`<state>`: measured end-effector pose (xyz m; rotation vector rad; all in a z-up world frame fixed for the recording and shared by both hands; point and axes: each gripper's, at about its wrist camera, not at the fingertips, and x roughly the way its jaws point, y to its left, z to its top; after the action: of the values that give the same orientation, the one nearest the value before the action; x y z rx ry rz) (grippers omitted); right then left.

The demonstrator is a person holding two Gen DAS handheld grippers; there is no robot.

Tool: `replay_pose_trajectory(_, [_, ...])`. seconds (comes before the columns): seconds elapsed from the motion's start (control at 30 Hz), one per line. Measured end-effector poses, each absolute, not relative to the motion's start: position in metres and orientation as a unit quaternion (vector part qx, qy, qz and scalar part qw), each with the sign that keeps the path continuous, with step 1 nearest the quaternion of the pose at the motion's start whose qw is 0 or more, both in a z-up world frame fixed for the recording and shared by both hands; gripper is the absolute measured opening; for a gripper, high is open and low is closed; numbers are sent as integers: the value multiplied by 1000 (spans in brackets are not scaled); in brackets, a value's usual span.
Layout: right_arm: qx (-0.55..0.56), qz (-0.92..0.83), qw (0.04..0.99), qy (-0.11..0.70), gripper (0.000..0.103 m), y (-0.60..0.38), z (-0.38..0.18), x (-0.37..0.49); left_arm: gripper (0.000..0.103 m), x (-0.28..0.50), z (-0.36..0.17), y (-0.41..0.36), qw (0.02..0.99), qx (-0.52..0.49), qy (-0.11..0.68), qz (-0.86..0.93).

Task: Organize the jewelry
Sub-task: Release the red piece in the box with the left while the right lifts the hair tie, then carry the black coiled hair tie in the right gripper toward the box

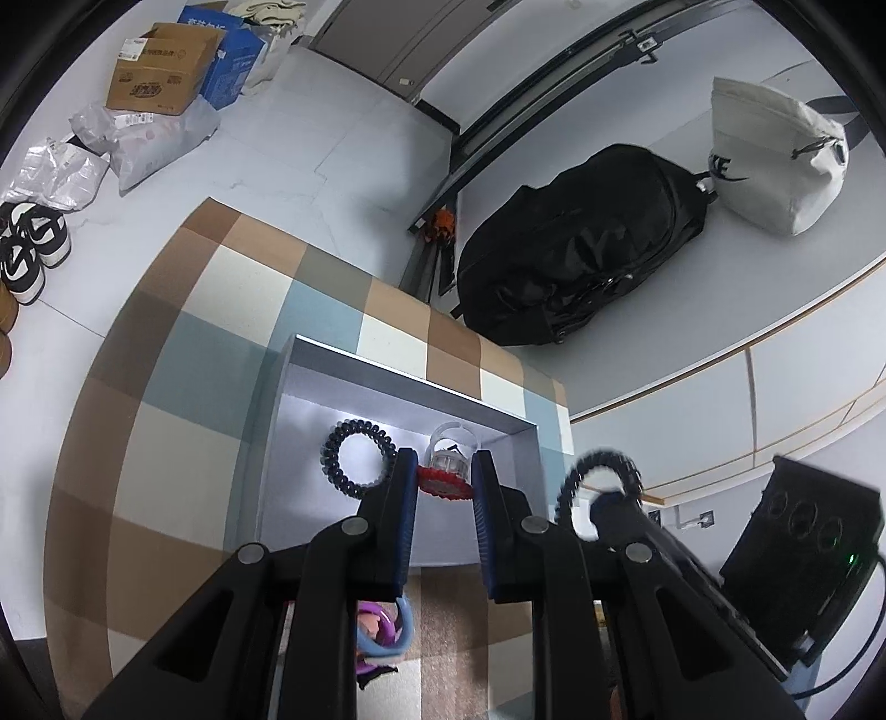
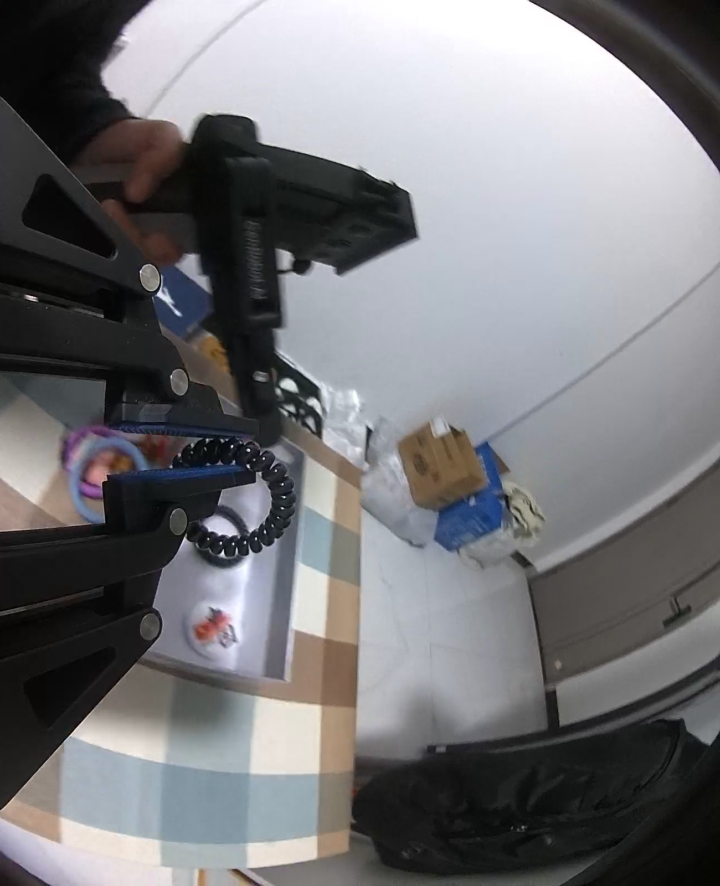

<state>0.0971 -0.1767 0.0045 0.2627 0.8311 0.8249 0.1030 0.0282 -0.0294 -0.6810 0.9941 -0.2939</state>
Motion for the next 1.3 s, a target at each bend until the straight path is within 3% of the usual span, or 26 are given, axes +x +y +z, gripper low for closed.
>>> replay_pose_trajectory(0.33, [81, 348, 840, 409, 16, -166, -9, 133, 16, 124, -28, 17, 813, -305, 464, -176])
replay_pose_trajectory(0.4, [86, 345, 838, 413, 29, -167, -12, 137, 28, 127, -25, 16, 820, -294, 462, -168])
replay_pose_trajectory(0.43, [88, 341, 841, 412, 47, -170, -12, 138, 33, 127, -25, 18, 821, -296, 459, -167])
replay_pose_trajectory(0.47, [90, 335, 844, 408, 60, -173, -12, 138, 45, 127, -26, 20, 820, -305, 456, -166])
replay_pose_trajectory(0.5, [95, 328, 850, 400, 64, -178, -10, 138, 56, 127, -27, 23, 817, -315, 454, -164])
replay_pose_trajectory(0.57, [104, 319, 854, 397, 73, -186, -8, 140, 60, 127, -29, 25, 814, -327, 452, -163])
replay_pose_trajectory(0.9, [102, 356, 818, 441, 75, -178, -20, 130, 60, 119, -29, 32, 810, -340, 453, -151])
replay_pose_trajectory(1.3, [128, 282, 862, 401, 75, -218, 3, 128, 60, 108, -25, 39, 812, -348, 447, -138])
